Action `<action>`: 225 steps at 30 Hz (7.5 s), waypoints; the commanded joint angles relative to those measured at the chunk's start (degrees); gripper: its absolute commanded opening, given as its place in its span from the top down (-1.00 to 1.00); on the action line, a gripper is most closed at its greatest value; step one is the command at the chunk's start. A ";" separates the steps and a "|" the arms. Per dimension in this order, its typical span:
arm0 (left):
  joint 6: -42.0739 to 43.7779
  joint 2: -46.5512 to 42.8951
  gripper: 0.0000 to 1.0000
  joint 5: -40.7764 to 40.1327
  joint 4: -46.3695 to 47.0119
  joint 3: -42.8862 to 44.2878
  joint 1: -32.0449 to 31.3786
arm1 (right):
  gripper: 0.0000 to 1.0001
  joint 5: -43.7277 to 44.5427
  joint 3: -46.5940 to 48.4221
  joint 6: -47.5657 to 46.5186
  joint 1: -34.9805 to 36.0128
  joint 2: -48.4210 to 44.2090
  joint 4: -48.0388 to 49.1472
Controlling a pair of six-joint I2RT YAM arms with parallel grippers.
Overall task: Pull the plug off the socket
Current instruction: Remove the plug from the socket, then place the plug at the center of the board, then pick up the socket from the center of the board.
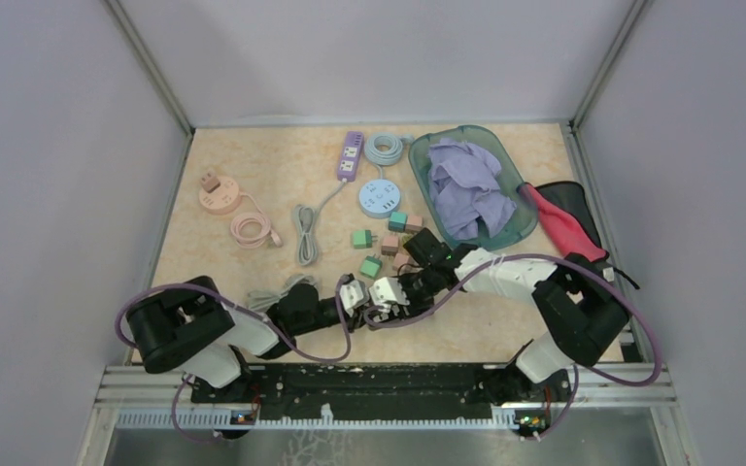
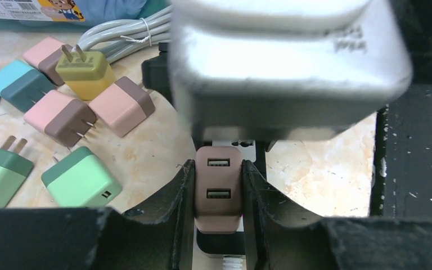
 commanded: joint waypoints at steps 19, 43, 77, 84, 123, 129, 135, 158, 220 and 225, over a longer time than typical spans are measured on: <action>-8.80 -7.33 0.99 4.69 -9.32 5.36 6.32 | 1.00 1.10 2.22 0.89 -0.22 0.97 -0.92; 2.45 -7.35 0.99 -9.05 -12.92 6.83 -3.61 | 1.00 2.43 3.10 2.48 -0.21 2.29 -0.78; 4.29 -14.31 0.99 -1.11 -12.09 3.50 -3.55 | 1.00 3.21 3.44 2.65 -0.25 3.15 -1.15; 4.87 -11.65 0.99 -7.64 -22.03 10.44 -5.73 | 1.00 3.24 3.45 2.67 -0.28 3.26 -1.17; -21.16 -24.54 0.98 -2.05 -21.37 0.07 13.58 | 0.56 -2.82 5.30 1.29 -5.84 1.41 -5.41; -29.40 -21.04 0.85 1.37 -21.20 2.64 21.85 | 0.27 -2.42 5.38 1.24 -5.93 1.26 -5.66; -36.90 -10.80 0.87 6.34 -21.29 9.26 30.47 | 0.07 -2.19 5.31 1.25 -6.15 0.82 -5.59; -49.44 23.93 0.16 4.15 -45.67 45.70 38.42 | 0.06 -1.96 5.53 1.86 -6.30 0.58 -5.59; -0.62 -53.78 -1.00 -22.67 -76.65 26.29 39.93 | 1.00 1.17 32.44 8.48 -7.51 3.82 -10.35; -0.63 -57.84 -1.00 -25.05 -74.83 24.78 39.93 | 1.00 4.79 50.27 10.68 -7.42 17.00 -11.55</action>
